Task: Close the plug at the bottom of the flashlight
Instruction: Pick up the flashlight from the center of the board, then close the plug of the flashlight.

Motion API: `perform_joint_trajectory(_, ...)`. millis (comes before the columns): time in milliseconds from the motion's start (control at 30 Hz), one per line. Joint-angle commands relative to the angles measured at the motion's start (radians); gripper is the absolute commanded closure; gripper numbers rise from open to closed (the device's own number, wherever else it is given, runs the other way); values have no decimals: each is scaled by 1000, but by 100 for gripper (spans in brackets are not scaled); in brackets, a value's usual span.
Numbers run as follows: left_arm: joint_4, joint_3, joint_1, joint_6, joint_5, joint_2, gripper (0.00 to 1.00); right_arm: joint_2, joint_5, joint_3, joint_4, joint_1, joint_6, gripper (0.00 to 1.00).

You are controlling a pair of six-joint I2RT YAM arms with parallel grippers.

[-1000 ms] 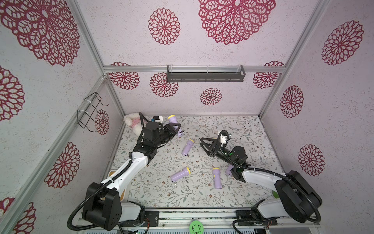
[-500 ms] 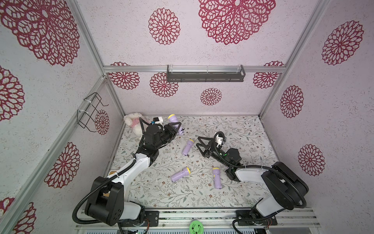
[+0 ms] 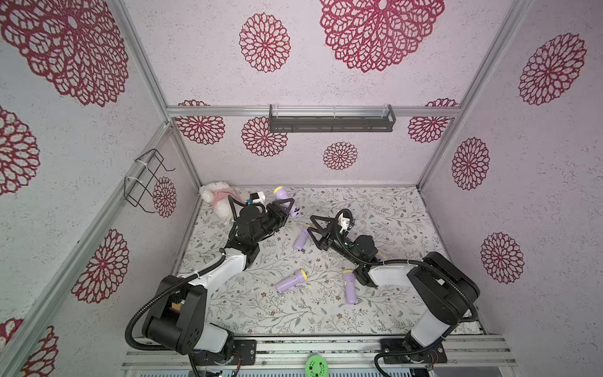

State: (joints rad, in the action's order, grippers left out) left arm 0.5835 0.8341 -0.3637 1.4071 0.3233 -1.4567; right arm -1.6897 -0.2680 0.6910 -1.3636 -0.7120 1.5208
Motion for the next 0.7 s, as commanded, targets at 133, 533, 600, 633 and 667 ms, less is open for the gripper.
perform_joint_trajectory(133,127,-21,-17,41,-21,-7,100,-39,40,72,-20,-17,7,3)
perform_joint_trajectory(533,169,-33,-26,70,-30,-33,100,-90,29,111,-12,-30,12,6)
perform_joint_trajectory(600,177,-36,-28,74,-32,-38,100,-94,29,114,-16,-30,12,7)
perform_joint_trajectory(633,184,-39,-29,76,-34,-40,100,-97,26,116,-14,-30,10,7)
perform_joint_trajectory(667,191,-40,-30,78,-33,-42,100,-99,23,119,-10,-32,6,7)
